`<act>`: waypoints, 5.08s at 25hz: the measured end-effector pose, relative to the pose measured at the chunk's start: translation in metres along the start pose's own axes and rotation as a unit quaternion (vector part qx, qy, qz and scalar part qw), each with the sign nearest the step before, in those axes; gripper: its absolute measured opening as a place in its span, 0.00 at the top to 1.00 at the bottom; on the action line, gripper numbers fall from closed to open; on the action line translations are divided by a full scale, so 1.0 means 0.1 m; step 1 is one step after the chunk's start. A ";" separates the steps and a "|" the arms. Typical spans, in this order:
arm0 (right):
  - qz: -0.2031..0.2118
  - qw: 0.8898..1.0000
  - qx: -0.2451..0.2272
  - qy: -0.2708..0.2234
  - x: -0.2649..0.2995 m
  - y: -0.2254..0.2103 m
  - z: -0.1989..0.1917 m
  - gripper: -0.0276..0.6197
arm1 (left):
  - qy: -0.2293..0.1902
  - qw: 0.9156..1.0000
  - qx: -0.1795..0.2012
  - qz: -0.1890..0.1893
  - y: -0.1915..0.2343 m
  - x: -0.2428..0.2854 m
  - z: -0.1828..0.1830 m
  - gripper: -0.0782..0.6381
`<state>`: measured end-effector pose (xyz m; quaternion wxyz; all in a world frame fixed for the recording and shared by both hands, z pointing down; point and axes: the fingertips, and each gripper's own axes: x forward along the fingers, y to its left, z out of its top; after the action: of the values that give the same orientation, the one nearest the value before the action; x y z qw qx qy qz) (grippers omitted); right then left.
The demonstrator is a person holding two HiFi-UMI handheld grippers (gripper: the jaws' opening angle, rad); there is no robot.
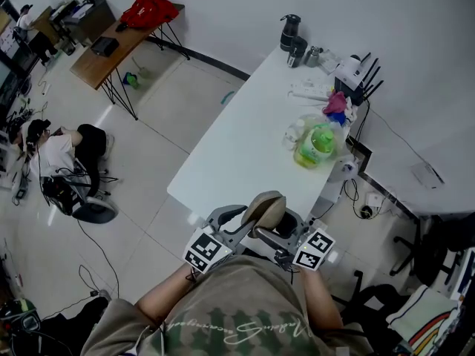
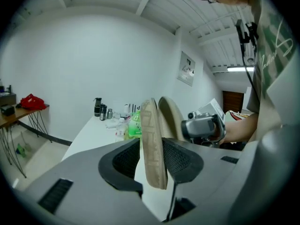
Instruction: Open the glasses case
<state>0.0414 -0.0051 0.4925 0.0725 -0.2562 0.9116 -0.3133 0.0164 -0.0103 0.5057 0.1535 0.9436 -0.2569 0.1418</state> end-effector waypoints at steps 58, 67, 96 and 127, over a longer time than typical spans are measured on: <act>-0.125 0.990 0.055 0.045 -0.13 -0.64 -0.09 0.89 | -0.006 0.980 -0.188 -0.068 0.28 -0.03 -0.25 0.81; 0.017 0.994 0.100 0.032 -0.18 -0.31 -0.07 0.89 | -0.022 0.953 -0.202 -0.225 -0.05 -0.18 -0.11 0.82; -0.301 0.896 0.322 0.050 -0.33 -2.36 -1.39 0.89 | 0.049 0.994 -0.095 -0.025 0.50 -0.36 -0.77 0.65; -0.131 0.974 -0.021 -0.183 -0.28 -0.43 0.38 0.72 | -0.093 0.983 -0.139 -0.074 0.77 -0.55 -0.11 0.66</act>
<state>0.0950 -0.0399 0.4879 0.1907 -0.4274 0.8480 -0.2487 -0.0716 -0.0451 0.5130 0.2690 0.9385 -0.2163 0.0049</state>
